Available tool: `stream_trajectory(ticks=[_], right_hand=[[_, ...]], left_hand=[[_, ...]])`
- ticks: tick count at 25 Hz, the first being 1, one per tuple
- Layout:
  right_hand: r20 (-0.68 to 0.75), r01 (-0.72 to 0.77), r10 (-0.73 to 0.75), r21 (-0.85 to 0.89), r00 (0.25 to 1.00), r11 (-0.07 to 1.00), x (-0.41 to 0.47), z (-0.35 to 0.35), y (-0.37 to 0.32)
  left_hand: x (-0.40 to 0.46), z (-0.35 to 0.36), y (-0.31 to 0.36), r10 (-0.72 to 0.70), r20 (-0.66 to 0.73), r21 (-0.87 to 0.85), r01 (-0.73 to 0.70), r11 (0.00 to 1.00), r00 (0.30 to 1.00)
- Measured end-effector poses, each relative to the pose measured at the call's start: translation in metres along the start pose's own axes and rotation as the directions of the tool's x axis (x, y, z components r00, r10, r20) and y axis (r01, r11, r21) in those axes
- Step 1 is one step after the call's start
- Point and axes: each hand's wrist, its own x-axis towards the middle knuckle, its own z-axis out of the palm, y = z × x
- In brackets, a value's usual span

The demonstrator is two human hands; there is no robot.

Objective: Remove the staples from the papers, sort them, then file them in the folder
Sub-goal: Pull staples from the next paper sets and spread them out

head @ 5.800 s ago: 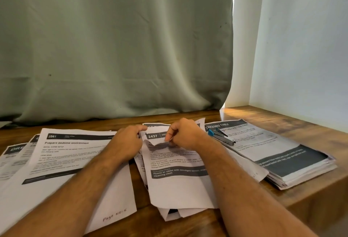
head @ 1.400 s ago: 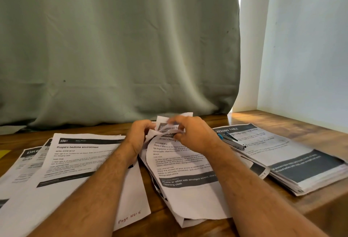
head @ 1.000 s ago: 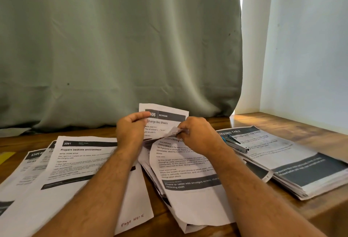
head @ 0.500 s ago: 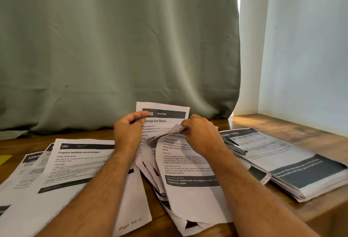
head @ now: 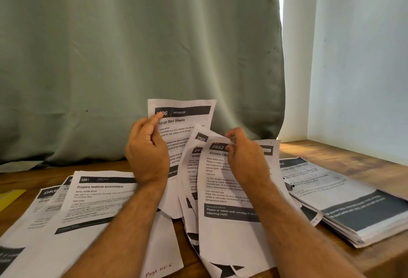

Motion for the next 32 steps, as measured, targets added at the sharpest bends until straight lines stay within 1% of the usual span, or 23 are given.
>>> stream_trajectory(ticks=[2,5,7,9,10,11,13,14,18,19,21,23,26,28,30,32], right_hand=[[-0.072,0.017,-0.014,0.032,0.997,0.999,-0.001,0.0,0.001],[-0.15,0.083,-0.059,0.157,0.987,0.984,-0.003,0.0,0.001],[-0.177,0.137,-0.099,0.213,0.979,0.968,-0.004,0.001,0.0],[-0.176,0.168,-0.126,0.247,0.976,0.954,-0.003,0.001,-0.001],[-0.17,0.181,-0.139,0.262,0.976,0.948,-0.002,0.001,-0.001],[-0.166,0.199,-0.158,0.269,0.973,0.943,-0.002,0.0,-0.003],[-0.163,0.231,-0.192,0.271,0.968,0.934,-0.001,0.001,-0.004],[-0.162,0.239,-0.2,0.277,0.966,0.931,-0.001,0.002,-0.004],[-0.146,0.224,-0.187,0.301,0.971,0.927,-0.003,0.009,-0.003],[-0.16,0.228,-0.186,0.311,0.969,0.923,-0.004,0.01,-0.003],[-0.233,0.265,-0.191,0.349,0.954,0.899,-0.004,0.006,-0.009],[-0.307,0.313,-0.199,0.385,0.931,0.868,0.001,-0.004,-0.022],[-0.33,0.363,-0.236,0.406,0.914,0.839,0.015,-0.018,-0.051],[-0.342,0.415,-0.286,0.402,0.895,0.816,0.029,-0.029,-0.077],[-0.371,0.488,-0.349,0.409,0.861,0.771,0.045,-0.04,-0.106],[-0.391,0.549,-0.399,0.436,0.829,0.713,0.059,-0.053,-0.137]], left_hand=[[0.0,-0.003,0.002,0.069,0.022,0.043,-0.07,0.997,0.997],[0.001,-0.01,0.008,0.145,0.041,0.052,-0.147,0.988,0.989],[0.002,-0.013,0.014,0.113,0.055,0.019,-0.114,0.993,0.992],[0.004,-0.013,0.02,0.02,0.072,-0.033,-0.017,0.999,0.997],[0.003,-0.012,0.02,0.0,0.074,-0.04,0.003,0.999,0.997],[0.003,-0.011,0.02,0.016,0.072,-0.022,-0.014,1.0,0.997],[0.001,-0.008,0.015,0.104,0.068,0.038,-0.106,0.994,0.992],[0.0,-0.008,0.013,0.123,0.062,0.051,-0.126,0.991,0.99],[0.003,-0.009,0.011,0.092,0.055,0.03,-0.094,0.995,0.994],[0.005,-0.01,0.01,0.116,0.06,0.029,-0.118,0.993,0.991],[0.015,-0.017,0.01,0.163,0.049,0.025,-0.165,0.986,0.985],[0.03,-0.026,0.013,0.174,0.026,0.012,-0.174,0.985,0.984],[0.057,-0.039,0.026,0.176,-0.012,-0.012,-0.176,0.984,0.984],[0.08,-0.047,0.044,0.167,-0.036,-0.043,-0.168,0.985,0.985],[0.106,-0.055,0.064,0.175,-0.052,-0.062,-0.178,0.982,0.983],[0.134,-0.067,0.081,0.147,-0.025,-0.124,-0.149,0.981,0.989]])
